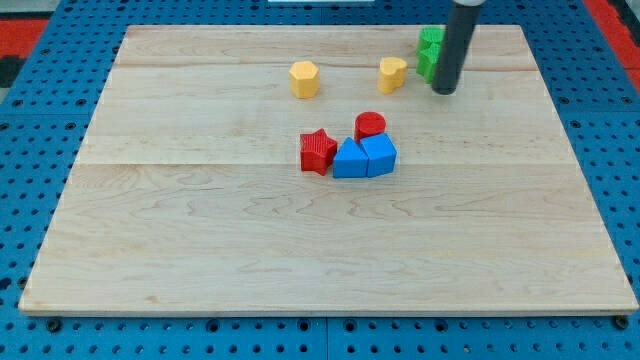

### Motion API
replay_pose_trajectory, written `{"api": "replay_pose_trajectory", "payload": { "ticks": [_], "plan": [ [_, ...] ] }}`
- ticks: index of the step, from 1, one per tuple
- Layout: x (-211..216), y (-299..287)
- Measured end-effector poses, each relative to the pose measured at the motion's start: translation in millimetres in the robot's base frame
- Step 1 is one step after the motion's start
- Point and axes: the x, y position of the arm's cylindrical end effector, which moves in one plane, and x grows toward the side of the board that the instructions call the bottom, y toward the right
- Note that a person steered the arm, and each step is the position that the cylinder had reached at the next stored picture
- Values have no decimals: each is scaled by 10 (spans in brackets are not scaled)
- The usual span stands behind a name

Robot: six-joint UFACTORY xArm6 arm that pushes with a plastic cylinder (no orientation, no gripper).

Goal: Drag the blue blocks towards the bottom left of the board

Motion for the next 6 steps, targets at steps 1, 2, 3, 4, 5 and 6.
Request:
{"api": "replay_pose_trajectory", "payload": {
  "ticks": [1,2,3,4,5,6],
  "plan": [
    [110,157],
    [790,-123],
    [1158,-733],
    [1230,-1167],
    [1332,-1663],
    [1680,-2285]
  ]
}}
